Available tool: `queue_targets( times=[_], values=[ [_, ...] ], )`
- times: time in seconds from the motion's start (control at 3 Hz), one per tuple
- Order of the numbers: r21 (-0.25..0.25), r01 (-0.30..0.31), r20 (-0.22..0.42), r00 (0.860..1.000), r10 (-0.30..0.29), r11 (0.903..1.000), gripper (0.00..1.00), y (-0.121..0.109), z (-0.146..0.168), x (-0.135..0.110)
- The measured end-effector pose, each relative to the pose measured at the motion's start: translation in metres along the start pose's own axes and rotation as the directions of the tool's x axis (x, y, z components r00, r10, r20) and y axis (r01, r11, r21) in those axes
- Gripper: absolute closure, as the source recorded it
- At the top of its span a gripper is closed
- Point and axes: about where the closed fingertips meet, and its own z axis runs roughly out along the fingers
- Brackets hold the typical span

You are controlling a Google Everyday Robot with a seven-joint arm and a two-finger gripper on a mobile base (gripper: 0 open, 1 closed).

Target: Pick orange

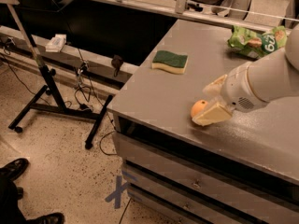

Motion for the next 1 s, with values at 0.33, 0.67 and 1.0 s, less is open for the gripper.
queue_targets(
  times=[0.33, 0.67, 1.0],
  values=[
    [0.018, -0.001, 0.001, 1.000, 0.001, 0.9998, 0.61, -0.002, 0.002, 0.005],
    [0.024, 0.004, 0.014, 1.000, -0.005, 0.9997, 0.85, -0.005, -0.003, 0.000],
    [0.019, -0.007, 0.074, 0.997, 0.006, 0.9998, 1.00, -0.020, -0.015, -0.013]
  ],
)
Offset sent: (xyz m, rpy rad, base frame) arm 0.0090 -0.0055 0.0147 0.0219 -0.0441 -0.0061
